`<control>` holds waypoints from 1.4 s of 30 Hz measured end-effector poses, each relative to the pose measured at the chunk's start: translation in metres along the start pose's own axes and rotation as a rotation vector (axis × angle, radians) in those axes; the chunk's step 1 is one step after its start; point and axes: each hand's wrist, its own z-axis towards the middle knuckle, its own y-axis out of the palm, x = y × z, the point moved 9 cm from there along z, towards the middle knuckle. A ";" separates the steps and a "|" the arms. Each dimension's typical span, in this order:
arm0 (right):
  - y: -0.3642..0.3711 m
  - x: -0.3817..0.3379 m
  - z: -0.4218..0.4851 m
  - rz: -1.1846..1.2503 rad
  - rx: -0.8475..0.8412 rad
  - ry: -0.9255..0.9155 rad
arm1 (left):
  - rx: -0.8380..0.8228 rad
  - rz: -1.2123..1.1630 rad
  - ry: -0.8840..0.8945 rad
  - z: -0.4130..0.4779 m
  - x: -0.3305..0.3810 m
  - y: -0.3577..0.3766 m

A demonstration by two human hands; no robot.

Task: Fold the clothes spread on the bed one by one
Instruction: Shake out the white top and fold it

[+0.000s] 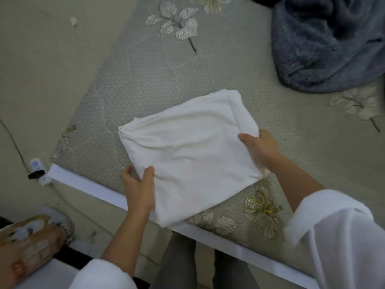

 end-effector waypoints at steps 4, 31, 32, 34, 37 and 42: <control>-0.004 -0.001 -0.020 0.222 -0.143 0.097 | -0.171 -0.101 -0.171 0.001 0.003 -0.003; -0.395 0.437 -0.257 1.008 0.485 0.314 | -0.939 0.547 0.444 -0.441 0.048 0.382; -0.409 0.457 -0.261 1.022 0.505 0.326 | -0.941 0.562 0.445 -0.462 0.040 0.404; -0.438 0.495 -0.268 1.052 0.556 0.357 | -0.963 0.616 0.481 -0.505 0.026 0.448; -0.478 0.543 -0.275 1.125 0.648 0.401 | -1.033 0.710 0.604 -0.569 0.016 0.514; -0.524 0.600 -0.269 1.269 0.772 0.452 | -1.104 0.796 0.837 -0.655 0.023 0.619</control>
